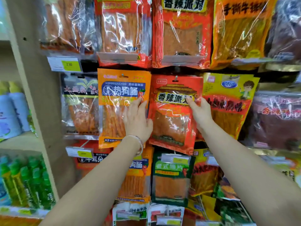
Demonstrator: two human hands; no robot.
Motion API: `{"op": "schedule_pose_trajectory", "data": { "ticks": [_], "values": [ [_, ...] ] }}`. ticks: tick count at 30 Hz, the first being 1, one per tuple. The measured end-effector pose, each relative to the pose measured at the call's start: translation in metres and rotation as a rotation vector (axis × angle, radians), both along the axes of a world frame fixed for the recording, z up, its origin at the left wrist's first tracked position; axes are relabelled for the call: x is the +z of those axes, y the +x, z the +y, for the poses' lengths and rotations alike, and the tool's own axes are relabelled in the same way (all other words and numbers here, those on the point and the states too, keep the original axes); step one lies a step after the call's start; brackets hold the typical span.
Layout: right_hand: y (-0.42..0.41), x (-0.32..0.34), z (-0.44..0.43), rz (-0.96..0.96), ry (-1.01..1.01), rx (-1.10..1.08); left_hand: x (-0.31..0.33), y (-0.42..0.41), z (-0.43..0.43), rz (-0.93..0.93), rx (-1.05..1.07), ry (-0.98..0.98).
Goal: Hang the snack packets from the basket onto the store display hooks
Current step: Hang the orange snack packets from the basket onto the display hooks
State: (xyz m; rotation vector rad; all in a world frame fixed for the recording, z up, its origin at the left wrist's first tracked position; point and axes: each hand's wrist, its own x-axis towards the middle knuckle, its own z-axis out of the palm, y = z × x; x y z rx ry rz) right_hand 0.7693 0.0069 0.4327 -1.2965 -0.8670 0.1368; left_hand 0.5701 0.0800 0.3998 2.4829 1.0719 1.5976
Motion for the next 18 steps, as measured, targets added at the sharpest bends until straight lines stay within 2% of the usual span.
{"op": "schedule_pose_trajectory", "data": {
  "ticks": [9,18],
  "values": [
    [0.013,0.013,-0.021,0.050,0.066,0.132,0.002,0.001,0.001,-0.028,-0.004,0.002],
    [0.008,-0.004,-0.015,-0.031,0.058,0.074,0.002,0.002,0.001,0.012,0.025,-0.006]
  ]
}}
